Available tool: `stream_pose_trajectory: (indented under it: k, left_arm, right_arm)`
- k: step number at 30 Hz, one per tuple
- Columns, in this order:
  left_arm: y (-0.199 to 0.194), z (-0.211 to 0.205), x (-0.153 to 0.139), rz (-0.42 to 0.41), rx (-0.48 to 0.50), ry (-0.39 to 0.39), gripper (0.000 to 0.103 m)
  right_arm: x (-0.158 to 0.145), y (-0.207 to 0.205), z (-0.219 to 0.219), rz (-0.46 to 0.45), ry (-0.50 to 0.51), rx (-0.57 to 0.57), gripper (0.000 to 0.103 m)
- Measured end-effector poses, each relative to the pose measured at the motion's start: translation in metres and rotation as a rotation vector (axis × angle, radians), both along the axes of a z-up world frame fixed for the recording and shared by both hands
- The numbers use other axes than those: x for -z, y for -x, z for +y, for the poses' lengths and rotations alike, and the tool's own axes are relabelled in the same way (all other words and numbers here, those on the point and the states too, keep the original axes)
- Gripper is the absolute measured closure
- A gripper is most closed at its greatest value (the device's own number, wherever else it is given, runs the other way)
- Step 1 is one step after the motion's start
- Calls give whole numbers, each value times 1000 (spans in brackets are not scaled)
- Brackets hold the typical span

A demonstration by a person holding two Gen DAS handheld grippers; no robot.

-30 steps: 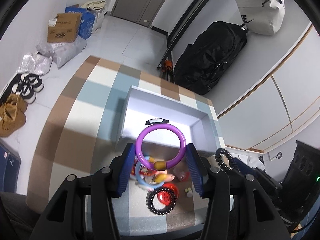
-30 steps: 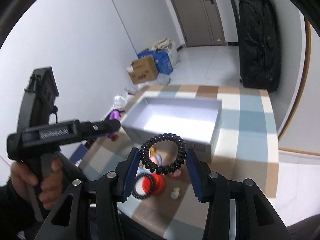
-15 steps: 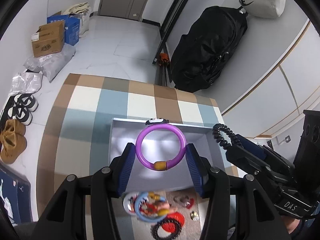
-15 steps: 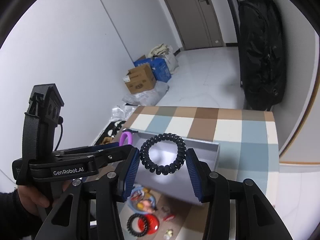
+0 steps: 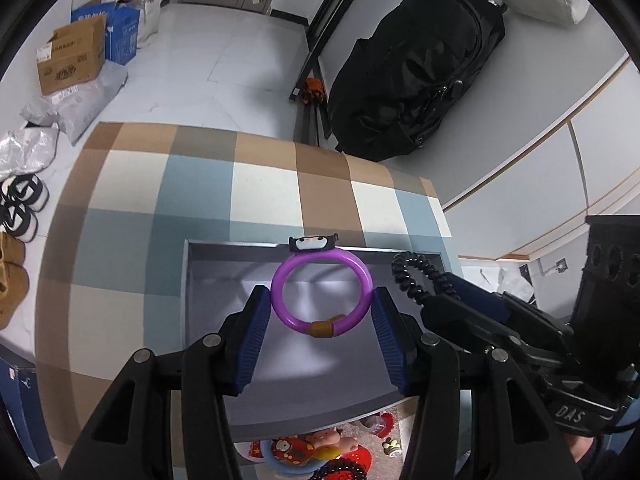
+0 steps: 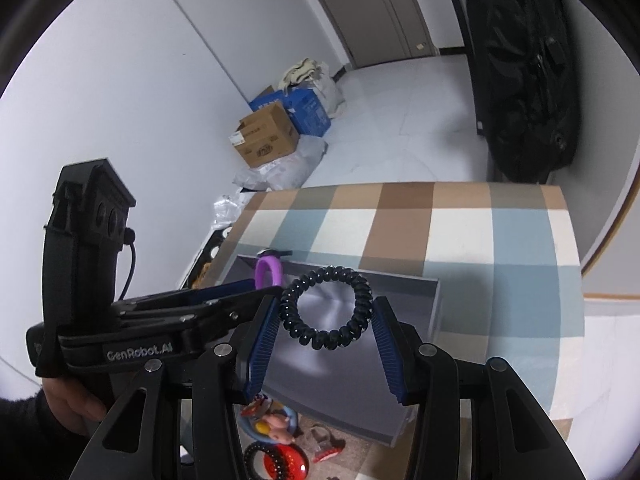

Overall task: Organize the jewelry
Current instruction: 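Carry both items into the grey box and open both grippers, then raise both open grippers out of the box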

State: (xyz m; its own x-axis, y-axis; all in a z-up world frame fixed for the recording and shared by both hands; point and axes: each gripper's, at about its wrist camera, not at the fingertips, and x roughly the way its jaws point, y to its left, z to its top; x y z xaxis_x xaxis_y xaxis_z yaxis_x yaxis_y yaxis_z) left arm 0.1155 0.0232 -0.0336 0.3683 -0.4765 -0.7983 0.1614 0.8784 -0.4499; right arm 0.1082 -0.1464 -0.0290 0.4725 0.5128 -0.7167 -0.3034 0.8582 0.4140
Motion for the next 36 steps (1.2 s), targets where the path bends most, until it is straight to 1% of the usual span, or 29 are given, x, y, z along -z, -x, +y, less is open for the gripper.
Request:
stream_pose_trajectory:
  k: [5, 8, 9, 11, 13, 14, 15, 16, 18, 20, 23, 27, 28, 30, 32, 36]
  left_arm:
    - [-4, -1, 2, 17, 3, 23, 57]
    - [-6, 0, 4, 29, -10, 41, 55]
    - [-8, -1, 5, 38, -8, 47, 55]
    - [-10, -1, 4, 49, 0, 58, 51]
    - [-9, 1, 2, 40, -3, 77, 37]
    - [-7, 2, 0, 27, -12, 83, 34]
    - [-7, 2, -1, 17, -15, 84, 31]
    - [-6, 2, -2, 10, -16, 80, 31]
    - [-5, 2, -4, 1, -21, 69, 31]
    - [-2, 3, -5, -11, -29, 49, 31]
    - [2, 3, -6, -30, -43, 12, 31]
    - [8, 1, -8, -49, -66, -38, 31]
    - [11, 1, -10, -67, -72, -48, 31]
    - [18, 3, -15, -107, -87, -73, 31]
    - [26, 5, -19, -145, -113, -106, 31]
    - [34, 7, -22, -194, -155, -158, 31]
  right_arm:
    - [9, -4, -2, 51, -15, 14, 55]
    - [10, -5, -1, 52, -17, 16, 54]
    - [10, -5, -2, 50, -18, 19, 52]
    - [7, -4, -3, 41, -29, 31, 51]
    - [3, -3, -7, 24, -43, 48, 41]
    - [1, -2, -9, 13, -47, 62, 33]
    - [-2, 0, -12, -1, -56, 74, 27]
    - [-4, 1, -14, -9, -62, 80, 25]
    - [-7, 4, -18, -26, -69, 98, 18]
    - [-9, 6, -21, -38, -71, 113, 15]
    - [-11, 9, -22, -44, -75, 118, 5]
    - [-14, 12, -20, -71, -64, 106, 5]
    - [-14, 14, -19, -82, -56, 104, 4]
    - [-15, 17, -16, -99, -39, 99, 0]
    - [-15, 20, -15, -116, -21, 100, 0]
    - [-17, 28, -12, -142, 9, 95, 0]
